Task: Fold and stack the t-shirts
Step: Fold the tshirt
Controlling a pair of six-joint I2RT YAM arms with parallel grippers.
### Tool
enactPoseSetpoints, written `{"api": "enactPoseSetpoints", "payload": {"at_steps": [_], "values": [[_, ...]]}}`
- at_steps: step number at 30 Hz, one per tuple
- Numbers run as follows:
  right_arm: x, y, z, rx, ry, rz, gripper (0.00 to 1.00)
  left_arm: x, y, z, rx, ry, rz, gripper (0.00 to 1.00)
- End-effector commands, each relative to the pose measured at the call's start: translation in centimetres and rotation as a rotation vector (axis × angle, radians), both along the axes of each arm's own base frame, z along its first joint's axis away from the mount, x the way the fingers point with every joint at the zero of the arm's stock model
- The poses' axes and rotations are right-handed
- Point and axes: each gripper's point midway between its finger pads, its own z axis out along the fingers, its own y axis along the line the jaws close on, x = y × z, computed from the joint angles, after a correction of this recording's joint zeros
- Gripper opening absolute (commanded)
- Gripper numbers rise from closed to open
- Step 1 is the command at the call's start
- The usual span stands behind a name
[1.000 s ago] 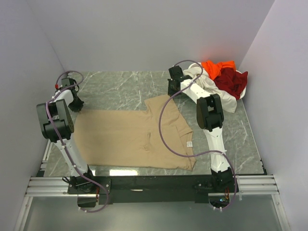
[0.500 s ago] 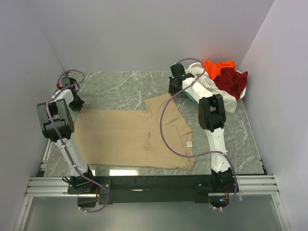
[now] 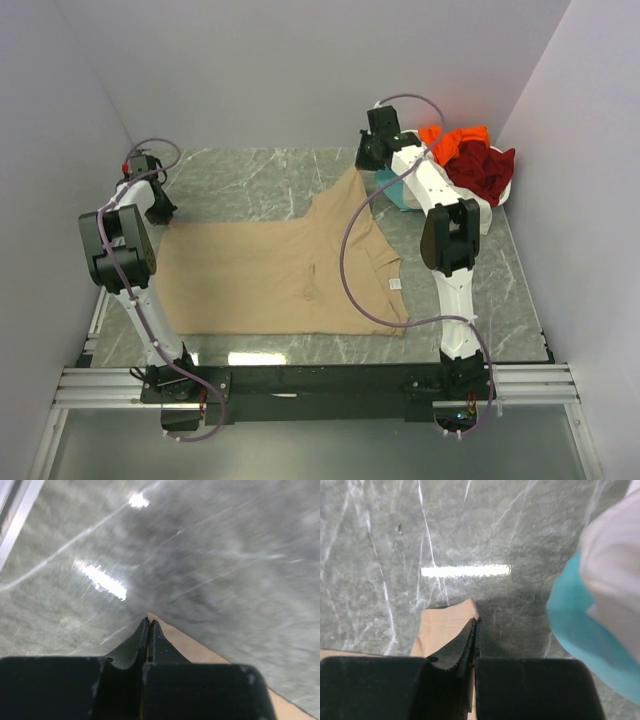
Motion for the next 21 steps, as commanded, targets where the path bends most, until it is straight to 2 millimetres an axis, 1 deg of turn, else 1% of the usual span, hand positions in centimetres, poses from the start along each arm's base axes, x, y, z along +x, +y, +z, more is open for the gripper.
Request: {"api": "enactPoseSetpoints", "payload": {"at_steps": [1, 2, 3, 4, 5, 6, 7, 8, 9, 10, 11, 12, 13, 14, 15, 16, 17, 18, 19, 20, 21], "values": [[2.1, -1.2, 6.1, 0.048, -0.133, -0.034, 0.0, 3.4, -1.0, 3.4, -0.014, -0.102, -0.029, 0.01], [2.3, -1.7, 6.3, 0.051, -0.135, -0.044, 0.0, 3.8, -1.1, 3.8, -0.017, -0.114, -0.03, 0.01], [2.5, -1.8, 6.5, 0.056, -0.14, -0.043, 0.0, 4.7, -1.3, 4.9, -0.013, -0.139, -0.036, 0.01], [2.6, -1.8, 7.1, 0.06, -0.15, -0.043, 0.0, 5.0, -1.5, 5.2, -0.014, -0.144, -0.035, 0.01], [2.7, -1.9, 7.3, 0.061, -0.158, -0.042, 0.0, 5.5, -1.5, 6.0, -0.011, -0.164, -0.037, 0.01], [2.6, -2.1, 8.3, 0.068, -0.177, -0.041, 0.0, 5.6, -1.7, 6.3, -0.007, -0.168, -0.044, 0.01], [2.3, -2.1, 8.0, 0.065, -0.168, -0.036, 0.0, 5.6, -1.7, 6.6, -0.003, -0.175, -0.044, 0.01], [2.1, -2.2, 9.2, 0.07, -0.192, -0.029, 0.0, 5.3, -1.6, 7.2, 0.007, -0.185, -0.039, 0.01], [1.8, -2.2, 9.4, 0.074, -0.194, -0.025, 0.0, 5.1, -1.5, 7.3, 0.017, -0.186, -0.045, 0.0], [1.1, -2.0, 8.4, 0.077, -0.165, -0.012, 0.0, 4.9, -1.5, 7.4, 0.026, -0.186, -0.048, 0.01], [0.5, -2.0, 9.5, 0.087, -0.184, -0.008, 0.0, 4.1, -1.4, 7.4, 0.037, -0.179, -0.048, 0.01], [0.1, -1.9, 9.6, 0.092, -0.183, -0.001, 0.0, 3.6, -1.2, 7.3, 0.053, -0.167, -0.053, 0.01], [-0.9, -1.8, 8.2, 0.09, -0.145, 0.009, 0.0, 3.1, -1.2, 7.0, 0.061, -0.155, -0.055, 0.0], [-1.6, -1.9, 9.3, 0.096, -0.164, 0.013, 0.0, 2.2, -1.2, 6.5, 0.063, -0.135, -0.059, 0.01], [-2.2, -2.0, 9.2, 0.097, -0.159, 0.017, 0.0, 1.7, -1.1, 6.3, 0.074, -0.124, -0.065, 0.01], [-3.3, -1.9, 7.7, 0.088, -0.12, 0.024, 0.0, 1.2, -1.2, 6.6, 0.079, -0.127, -0.066, 0.01], [-4.1, -1.9, 9.0, 0.094, -0.143, 0.031, 0.0, 0.4, -1.3, 5.8, 0.081, -0.108, -0.07, 0.0], [-5.2, -2.1, 7.6, 0.086, -0.108, 0.032, 0.0, -0.1, -1.3, 5.8, 0.087, -0.104, -0.068, 0.01], [-5.9, -1.9, 7.6, 0.086, -0.104, 0.037, 0.0, -0.4, -1.3, 6.3, 0.092, -0.117, -0.068, 0.0], [-6.8, -2.0, 8.5, 0.092, -0.12, 0.039, 0.0, -1.1, -1.3, 5.8, 0.092, -0.101, -0.067, 0.01], [-7.5, -2.1, 8.5, 0.093, -0.117, 0.041, 0.0, -1.4, -1.4, 5.7, 0.092, -0.099, -0.068, 0.01]]}}
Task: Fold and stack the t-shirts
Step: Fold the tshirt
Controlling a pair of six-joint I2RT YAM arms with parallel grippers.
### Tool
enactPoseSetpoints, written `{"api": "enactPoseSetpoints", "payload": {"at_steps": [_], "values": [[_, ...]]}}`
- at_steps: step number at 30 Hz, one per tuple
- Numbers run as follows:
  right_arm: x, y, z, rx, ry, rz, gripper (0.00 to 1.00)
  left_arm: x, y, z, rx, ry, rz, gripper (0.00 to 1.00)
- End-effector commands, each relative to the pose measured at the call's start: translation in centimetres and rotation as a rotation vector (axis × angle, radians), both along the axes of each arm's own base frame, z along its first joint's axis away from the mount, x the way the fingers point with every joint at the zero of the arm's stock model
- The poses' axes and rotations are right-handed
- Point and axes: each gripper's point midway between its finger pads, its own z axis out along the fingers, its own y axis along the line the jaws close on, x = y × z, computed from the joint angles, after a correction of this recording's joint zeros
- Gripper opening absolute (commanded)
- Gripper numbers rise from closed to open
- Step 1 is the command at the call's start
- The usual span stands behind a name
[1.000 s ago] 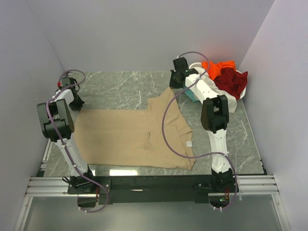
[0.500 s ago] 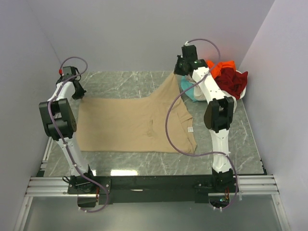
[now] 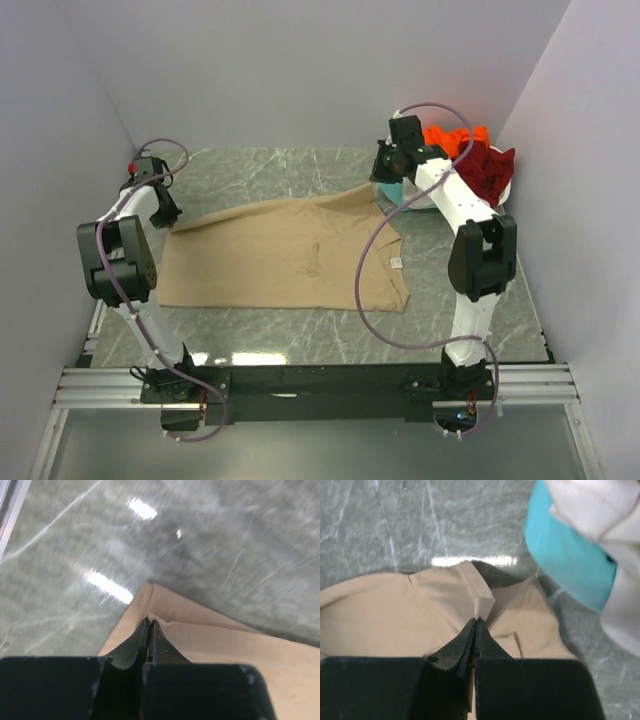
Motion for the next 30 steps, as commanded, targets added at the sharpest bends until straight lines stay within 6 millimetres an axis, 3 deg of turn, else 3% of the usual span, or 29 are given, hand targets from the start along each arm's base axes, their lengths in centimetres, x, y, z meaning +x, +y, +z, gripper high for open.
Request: {"api": "enactPoseSetpoints", "payload": {"at_steps": [1, 2, 4, 5, 6, 15, 21, 30], "values": [[-2.1, 0.6, 4.0, 0.034, -0.101, 0.029, 0.0, -0.5, 0.8, 3.3, 0.067, -0.071, 0.0, 0.01], [-2.9, 0.6, 4.8, 0.043, -0.117, 0.032, 0.0, -1.0, 0.8, 2.9, 0.068, -0.055, 0.005, 0.01], [-4.5, 0.4, 3.3, 0.036, -0.077, 0.029, 0.0, -1.8, 1.1, 3.1, 0.086, -0.04, 0.02, 0.0], [-5.3, 0.5, 3.8, 0.042, -0.084, 0.032, 0.0, -2.2, 1.2, 2.9, 0.088, -0.028, 0.027, 0.0], [-6.3, 0.5, 2.6, 0.04, -0.054, 0.031, 0.0, -2.6, 1.3, 2.8, 0.095, -0.021, 0.034, 0.01], [-12.1, 0.3, 1.0, 0.067, -0.001, 0.008, 0.0, -5.5, 1.5, 3.4, 0.12, -0.006, 0.094, 0.01], [-14.7, -0.4, 0.9, 0.074, 0.015, -0.006, 0.0, -6.5, 1.4, 3.6, 0.122, -0.016, 0.105, 0.01], [-17.0, -1.3, 1.1, 0.079, 0.012, -0.026, 0.0, -7.2, 1.6, 5.0, 0.143, -0.05, 0.128, 0.01]]}}
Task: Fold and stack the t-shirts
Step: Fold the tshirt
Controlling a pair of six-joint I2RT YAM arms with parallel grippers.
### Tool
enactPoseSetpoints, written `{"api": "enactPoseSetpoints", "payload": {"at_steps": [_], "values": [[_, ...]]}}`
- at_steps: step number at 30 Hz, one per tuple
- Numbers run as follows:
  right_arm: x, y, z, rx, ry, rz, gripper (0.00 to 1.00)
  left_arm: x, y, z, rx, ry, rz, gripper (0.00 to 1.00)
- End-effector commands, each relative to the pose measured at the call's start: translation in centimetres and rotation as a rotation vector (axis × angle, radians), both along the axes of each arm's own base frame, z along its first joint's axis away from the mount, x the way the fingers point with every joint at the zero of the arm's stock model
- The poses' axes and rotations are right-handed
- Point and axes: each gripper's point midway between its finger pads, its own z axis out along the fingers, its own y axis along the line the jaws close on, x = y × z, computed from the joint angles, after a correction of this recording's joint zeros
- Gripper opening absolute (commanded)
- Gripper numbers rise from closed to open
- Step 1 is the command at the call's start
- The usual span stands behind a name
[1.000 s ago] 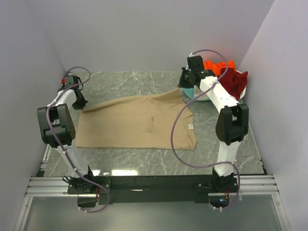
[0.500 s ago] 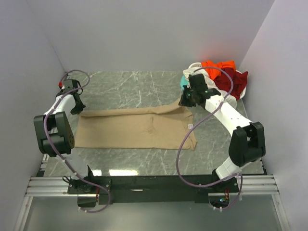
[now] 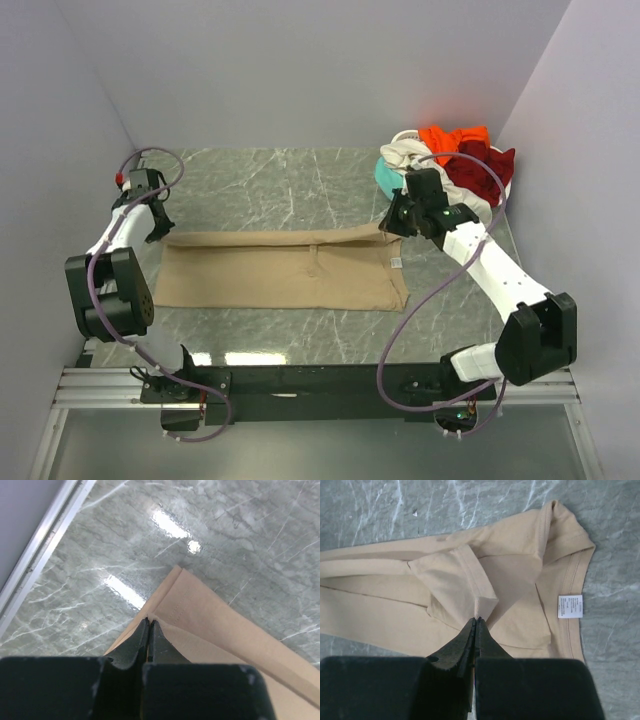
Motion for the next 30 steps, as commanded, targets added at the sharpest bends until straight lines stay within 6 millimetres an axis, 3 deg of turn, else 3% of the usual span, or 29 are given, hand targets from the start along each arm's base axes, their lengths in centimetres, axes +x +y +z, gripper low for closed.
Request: {"api": "enactPoseSetpoints", "payload": {"at_steps": [1, 8, 16, 19, 20, 25, 26, 30], "values": [[-1.0, -0.3, 0.7, 0.01, -0.024, -0.018, 0.0, -0.3, 0.7, 2.0, 0.039, -0.054, 0.038, 0.01], [-2.8, -0.5, -1.2, -0.013, 0.014, -0.01, 0.0, -1.7, 0.6, 1.1, 0.033, -0.03, 0.05, 0.01], [-5.2, -0.7, -6.1, -0.077, 0.105, 0.01, 0.0, -4.5, 0.0, -1.4, 0.008, 0.053, 0.077, 0.02], [-6.0, -0.4, -7.7, -0.122, 0.139, 0.033, 0.0, -5.5, 0.0, -2.1, 0.002, 0.074, 0.097, 0.12], [-6.4, 0.0, -8.2, -0.13, 0.151, 0.052, 0.0, -5.7, 0.1, -2.2, -0.002, 0.072, 0.11, 0.22], [-7.4, -1.0, -10.9, -0.241, 0.213, 0.045, 0.0, -6.5, 0.4, -2.1, -0.008, 0.069, 0.141, 0.47], [-7.6, -1.2, -11.2, -0.254, 0.223, 0.046, 0.01, -6.7, 0.4, -2.1, -0.008, 0.071, 0.149, 0.57], [-8.0, -1.5, -12.0, -0.299, 0.25, 0.043, 0.23, -6.4, 0.5, -1.1, -0.013, 0.043, 0.162, 0.68]]}}
